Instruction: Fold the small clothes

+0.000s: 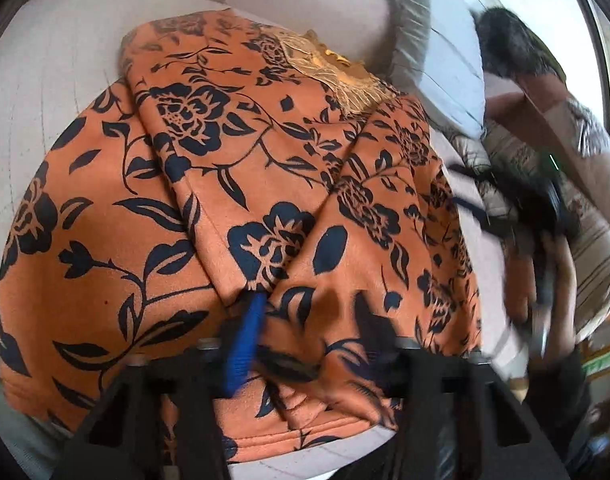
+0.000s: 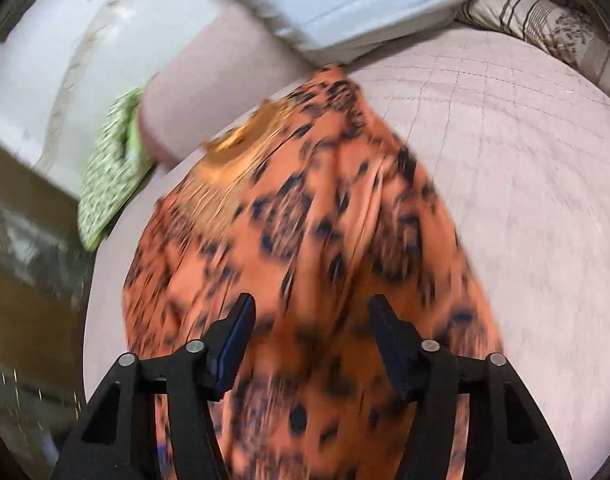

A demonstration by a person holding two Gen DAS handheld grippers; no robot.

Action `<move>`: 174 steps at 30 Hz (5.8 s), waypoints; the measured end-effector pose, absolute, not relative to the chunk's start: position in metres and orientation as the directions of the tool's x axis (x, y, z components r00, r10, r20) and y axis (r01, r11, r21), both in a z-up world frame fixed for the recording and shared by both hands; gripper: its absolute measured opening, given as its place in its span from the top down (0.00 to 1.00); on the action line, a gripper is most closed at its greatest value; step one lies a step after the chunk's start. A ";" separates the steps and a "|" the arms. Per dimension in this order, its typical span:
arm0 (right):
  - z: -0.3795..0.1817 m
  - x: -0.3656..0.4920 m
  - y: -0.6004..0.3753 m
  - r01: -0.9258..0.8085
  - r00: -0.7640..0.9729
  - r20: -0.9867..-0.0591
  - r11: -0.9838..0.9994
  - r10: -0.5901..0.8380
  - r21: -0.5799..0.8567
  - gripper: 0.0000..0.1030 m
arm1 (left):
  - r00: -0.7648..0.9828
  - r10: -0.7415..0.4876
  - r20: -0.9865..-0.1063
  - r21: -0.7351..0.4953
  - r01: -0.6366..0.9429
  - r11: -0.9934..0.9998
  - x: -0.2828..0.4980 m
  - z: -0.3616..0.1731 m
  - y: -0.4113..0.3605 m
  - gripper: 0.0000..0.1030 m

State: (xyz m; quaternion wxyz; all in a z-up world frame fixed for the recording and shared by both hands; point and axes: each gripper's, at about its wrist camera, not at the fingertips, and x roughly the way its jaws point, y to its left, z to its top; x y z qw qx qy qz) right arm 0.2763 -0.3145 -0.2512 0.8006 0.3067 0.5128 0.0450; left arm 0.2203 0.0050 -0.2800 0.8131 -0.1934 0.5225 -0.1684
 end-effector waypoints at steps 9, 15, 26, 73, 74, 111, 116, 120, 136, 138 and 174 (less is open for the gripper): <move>-0.282 0.336 -0.350 0.377 0.400 -0.863 0.803 0.309 0.462 0.95 | 0.423 -0.527 -0.737 -0.515 0.153 0.843 0.201 -0.245 0.020 0.97; -0.224 0.319 -0.373 0.327 0.545 -0.791 0.798 0.278 0.506 0.95 | 0.477 -0.590 -0.651 -0.605 0.143 0.783 0.217 -0.212 0.067 0.96; -0.248 0.317 -0.374 0.298 0.510 -0.789 0.791 0.341 0.534 0.68 | 0.390 -0.563 -0.729 -0.576 0.095 0.812 0.219 -0.271 0.068 0.86; -0.273 0.190 -0.175 0.027 0.321 -0.747 0.783 0.582 0.621 0.92 | 0.491 -0.520 -0.699 -0.593 0.009 0.805 0.196 -0.274 0.095 0.95; -0.273 0.190 -0.170 0.025 0.312 -0.773 0.809 0.552 0.588 0.92 | 0.495 -0.530 -0.688 -0.596 0.030 0.803 0.193 -0.267 0.096 0.95; -0.275 0.092 -0.365 0.356 0.295 -0.913 0.855 0.282 0.378 0.95 | 0.364 -0.177 -0.914 -0.259 -0.191 0.947 0.174 -0.253 0.119 0.95; -0.239 0.063 -0.382 0.353 0.379 -0.869 0.818 0.320 0.455 0.96 | 0.442 -0.175 -0.880 -0.262 -0.144 0.954 0.148 -0.207 0.118 0.96; -0.247 0.075 -0.374 0.358 0.338 -0.902 0.850 0.269 0.387 0.96 | 0.386 -0.083 -0.919 -0.158 -0.169 0.973 0.162 -0.227 0.110 0.95; -0.147 0.132 -0.356 0.154 0.642 -0.679 0.808 0.356 0.568 0.27 | 0.605 -0.266 -0.750 -0.363 -0.042 0.931 0.160 -0.113 0.096 0.49; -0.138 0.148 -0.352 0.143 0.650 -0.673 0.814 0.353 0.564 0.27 | 0.610 -0.258 -0.749 -0.349 -0.032 0.937 0.173 -0.111 0.087 0.49; -0.265 0.508 -0.360 0.129 0.398 -0.871 0.922 0.290 0.366 0.44 | 0.424 -0.212 -0.881 -0.293 -0.135 0.947 0.615 -0.289 0.062 0.51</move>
